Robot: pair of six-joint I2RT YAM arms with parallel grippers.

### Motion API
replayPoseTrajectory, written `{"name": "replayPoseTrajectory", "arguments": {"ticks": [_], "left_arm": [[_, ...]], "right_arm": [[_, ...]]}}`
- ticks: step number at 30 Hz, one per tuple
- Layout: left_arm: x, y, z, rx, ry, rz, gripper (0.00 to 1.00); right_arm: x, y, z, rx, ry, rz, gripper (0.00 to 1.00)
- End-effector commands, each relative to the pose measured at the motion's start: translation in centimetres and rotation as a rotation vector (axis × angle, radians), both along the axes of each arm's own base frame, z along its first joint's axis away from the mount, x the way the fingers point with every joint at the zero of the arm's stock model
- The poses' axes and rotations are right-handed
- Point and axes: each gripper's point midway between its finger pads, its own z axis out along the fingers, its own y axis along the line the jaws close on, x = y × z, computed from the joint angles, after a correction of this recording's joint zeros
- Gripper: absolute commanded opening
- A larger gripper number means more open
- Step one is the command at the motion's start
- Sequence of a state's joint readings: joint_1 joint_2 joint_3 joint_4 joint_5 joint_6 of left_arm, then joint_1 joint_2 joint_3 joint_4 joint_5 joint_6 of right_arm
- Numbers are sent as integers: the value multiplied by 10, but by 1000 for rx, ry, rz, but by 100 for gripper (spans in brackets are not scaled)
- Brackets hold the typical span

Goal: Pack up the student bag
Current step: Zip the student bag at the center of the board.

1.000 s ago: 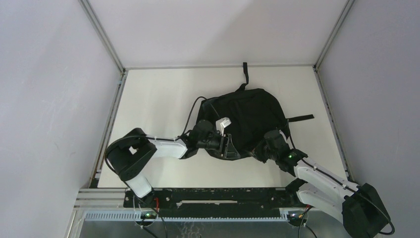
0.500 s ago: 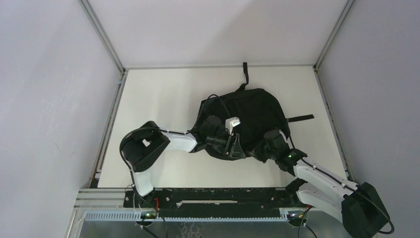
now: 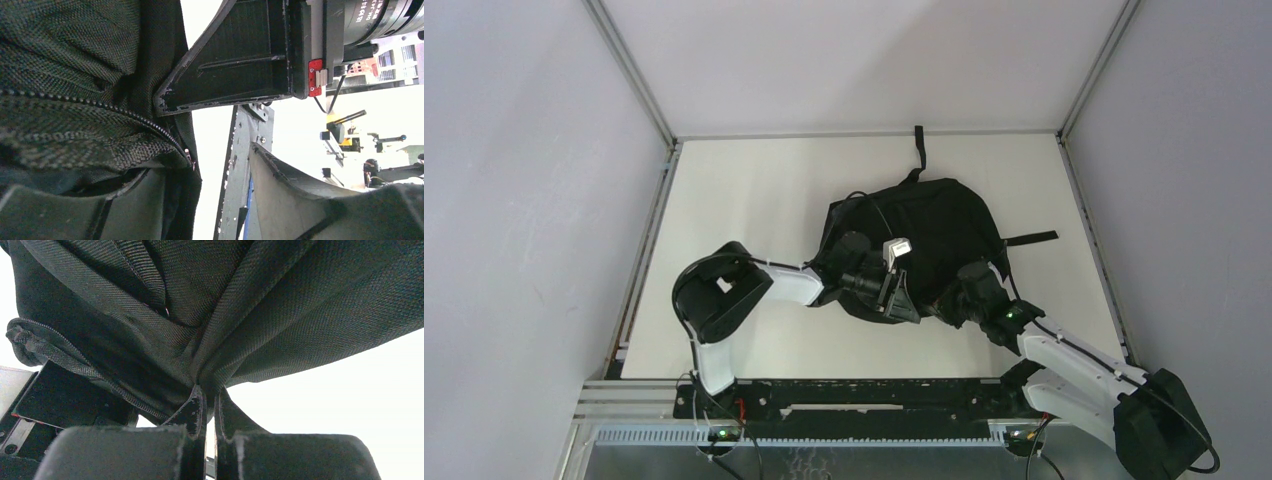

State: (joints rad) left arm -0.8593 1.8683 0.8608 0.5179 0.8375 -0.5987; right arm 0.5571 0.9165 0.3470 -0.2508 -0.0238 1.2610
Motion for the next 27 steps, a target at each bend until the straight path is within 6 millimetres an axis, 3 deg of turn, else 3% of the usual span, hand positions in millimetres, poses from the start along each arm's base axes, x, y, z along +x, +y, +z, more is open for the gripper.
{"name": "replayPoseTrajectory", "arguments": {"ticks": [1, 16, 27], "left_arm": [[-13, -7, 31, -105, -9, -84, 61], [-9, 10, 29, -86, 43, -73, 47], [-4, 26, 22, -73, 61, -24, 44]], "right_arm": [[8, 2, 10, 16, -51, -1, 0], [8, 2, 10, 11, -53, 4, 0], [9, 1, 7, 0, -52, 9, 0]]}}
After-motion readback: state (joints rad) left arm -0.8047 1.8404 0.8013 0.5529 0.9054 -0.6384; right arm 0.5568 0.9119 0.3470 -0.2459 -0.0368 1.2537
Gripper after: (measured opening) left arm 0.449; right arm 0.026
